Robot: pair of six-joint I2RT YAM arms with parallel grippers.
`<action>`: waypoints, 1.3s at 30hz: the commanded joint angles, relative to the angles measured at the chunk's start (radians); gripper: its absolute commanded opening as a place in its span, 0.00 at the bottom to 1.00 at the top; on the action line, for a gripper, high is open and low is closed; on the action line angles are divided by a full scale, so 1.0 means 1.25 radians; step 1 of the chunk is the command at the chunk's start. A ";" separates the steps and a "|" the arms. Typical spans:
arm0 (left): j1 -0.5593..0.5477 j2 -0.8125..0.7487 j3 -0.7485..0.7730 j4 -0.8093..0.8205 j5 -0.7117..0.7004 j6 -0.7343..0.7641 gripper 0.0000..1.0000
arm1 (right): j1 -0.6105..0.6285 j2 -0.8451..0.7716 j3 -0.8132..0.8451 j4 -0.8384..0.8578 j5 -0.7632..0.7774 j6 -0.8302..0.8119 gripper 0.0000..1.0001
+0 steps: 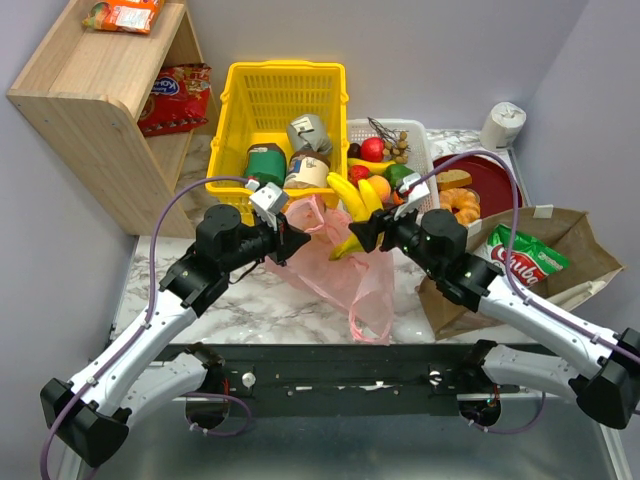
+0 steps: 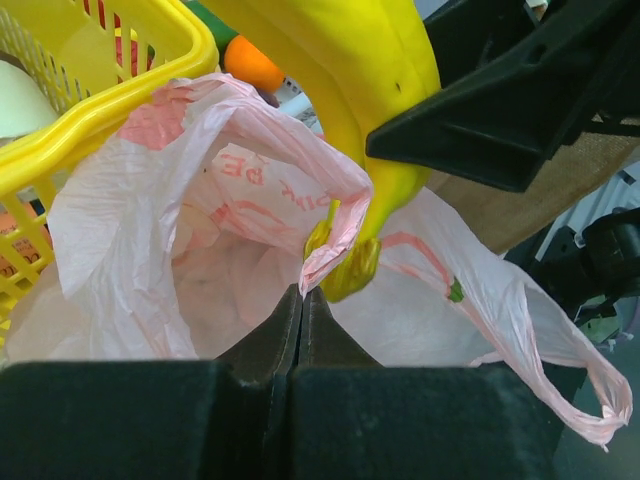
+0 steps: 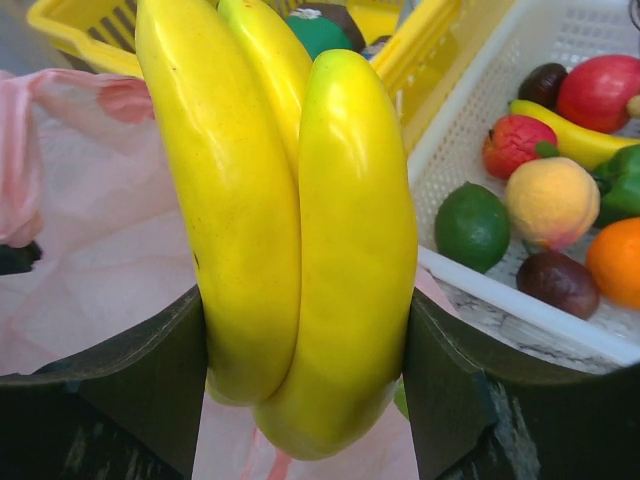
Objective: Place the mixed food into the grocery bags and tie them
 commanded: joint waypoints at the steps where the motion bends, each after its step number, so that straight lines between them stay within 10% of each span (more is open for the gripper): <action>1: 0.008 -0.003 -0.009 0.018 0.021 -0.008 0.00 | 0.055 -0.029 -0.003 0.146 0.059 0.006 0.01; 26: 0.018 -0.034 -0.014 0.013 -0.034 0.013 0.00 | 0.264 0.151 -0.048 -0.036 0.176 0.071 0.01; 39: 0.028 -0.058 -0.013 -0.007 -0.093 0.041 0.00 | 0.314 0.034 -0.112 -0.080 0.147 -0.083 0.01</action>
